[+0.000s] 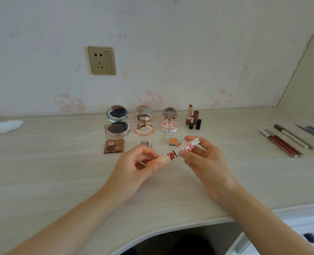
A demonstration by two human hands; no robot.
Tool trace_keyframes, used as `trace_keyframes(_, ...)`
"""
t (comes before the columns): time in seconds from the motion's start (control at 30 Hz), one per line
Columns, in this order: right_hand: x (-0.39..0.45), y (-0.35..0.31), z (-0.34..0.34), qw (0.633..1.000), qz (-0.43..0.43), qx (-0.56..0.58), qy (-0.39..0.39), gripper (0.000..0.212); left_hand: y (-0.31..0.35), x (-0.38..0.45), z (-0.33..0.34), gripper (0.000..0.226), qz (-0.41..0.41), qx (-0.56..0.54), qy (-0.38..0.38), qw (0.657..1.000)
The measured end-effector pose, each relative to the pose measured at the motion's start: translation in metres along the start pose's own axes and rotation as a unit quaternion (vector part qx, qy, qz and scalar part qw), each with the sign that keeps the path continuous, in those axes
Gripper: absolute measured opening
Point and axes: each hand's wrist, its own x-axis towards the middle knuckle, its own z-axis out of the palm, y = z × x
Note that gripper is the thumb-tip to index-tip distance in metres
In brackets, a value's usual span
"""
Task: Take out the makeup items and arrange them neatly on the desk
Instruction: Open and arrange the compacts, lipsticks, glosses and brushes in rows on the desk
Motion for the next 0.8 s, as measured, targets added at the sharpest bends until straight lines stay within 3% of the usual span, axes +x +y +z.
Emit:
trace_keyframes(0.23, 0.009, -0.002, -0.011, 0.994, 0.042, 0.101, -0.023, 0.044, 0.003, 0.003, 0.009, 0.025, 0.091, 0.102, -0.011, 0.991)
trace_keyframes(0.37, 0.017, -0.007, -0.024, 0.987, 0.092, 0.122, -0.041, 0.042, 0.008, 0.008, 0.017, 0.022, 0.156, 0.24, -0.098, 0.953)
trace_keyframes(0.6, 0.034, -0.032, -0.054, 0.99, 0.117, 0.067, -0.043, 0.038, 0.017, 0.031, 0.051, 0.038, 0.201, 0.304, -0.173, 0.915)
trace_keyframes(0.8, 0.063, -0.05, -0.069, 0.992, 0.119, -0.037, 0.001, 0.025, 0.021, 0.054, 0.081, 0.031, 0.259, 0.371, -0.168, 0.876)
